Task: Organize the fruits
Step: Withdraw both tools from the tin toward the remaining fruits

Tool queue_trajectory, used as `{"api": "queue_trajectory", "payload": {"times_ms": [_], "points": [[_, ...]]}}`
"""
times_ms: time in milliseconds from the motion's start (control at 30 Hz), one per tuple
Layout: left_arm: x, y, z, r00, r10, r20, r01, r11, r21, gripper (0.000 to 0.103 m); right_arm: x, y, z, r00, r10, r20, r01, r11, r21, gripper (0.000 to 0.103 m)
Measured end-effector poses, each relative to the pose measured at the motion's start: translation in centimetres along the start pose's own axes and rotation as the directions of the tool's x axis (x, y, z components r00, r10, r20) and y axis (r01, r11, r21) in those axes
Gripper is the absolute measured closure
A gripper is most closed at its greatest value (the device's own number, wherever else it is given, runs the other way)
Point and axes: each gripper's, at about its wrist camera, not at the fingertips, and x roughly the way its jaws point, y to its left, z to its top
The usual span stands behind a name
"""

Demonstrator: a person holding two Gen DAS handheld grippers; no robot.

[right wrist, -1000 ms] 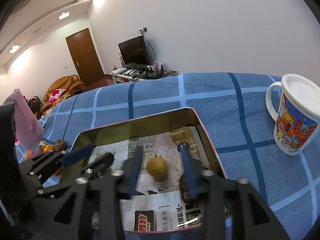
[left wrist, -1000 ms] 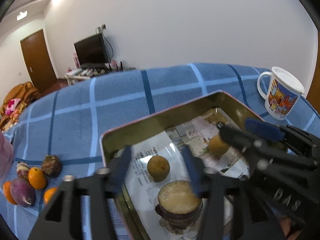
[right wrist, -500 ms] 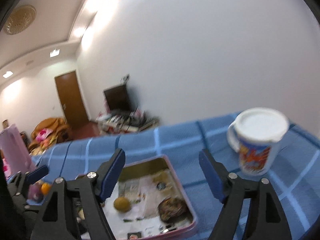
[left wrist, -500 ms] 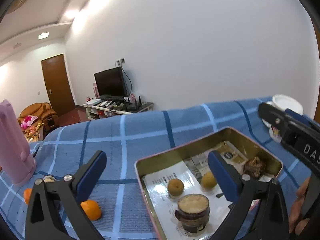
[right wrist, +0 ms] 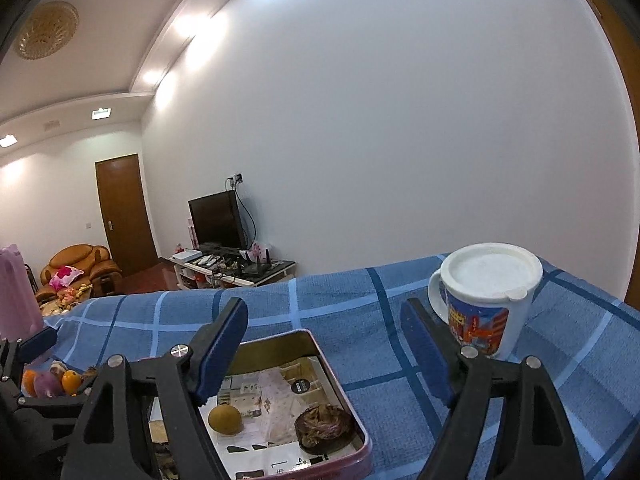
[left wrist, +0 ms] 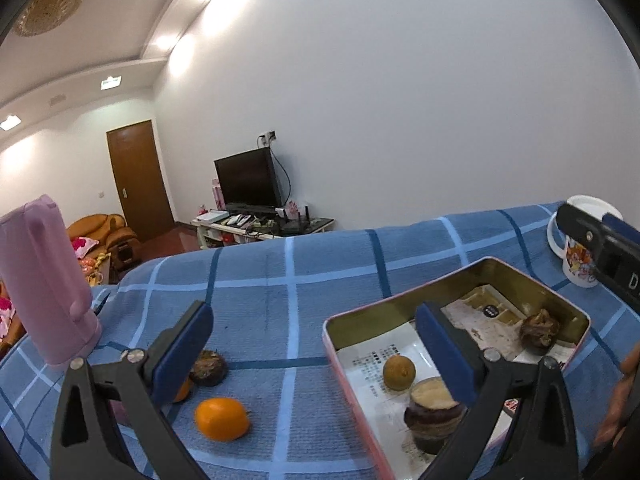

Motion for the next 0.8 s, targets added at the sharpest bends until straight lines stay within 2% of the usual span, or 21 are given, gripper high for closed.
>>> {"api": "queue_trajectory", "payload": {"times_ms": [800], "points": [[-1.4, 3.3, -1.3, 0.999, -0.038, -0.021, 0.037, 0.998, -0.058, 0.000, -2.8, 2.2, -1.5, 0.999, -0.022, -0.030, 0.022, 0.999, 0.023, 0.023]]}}
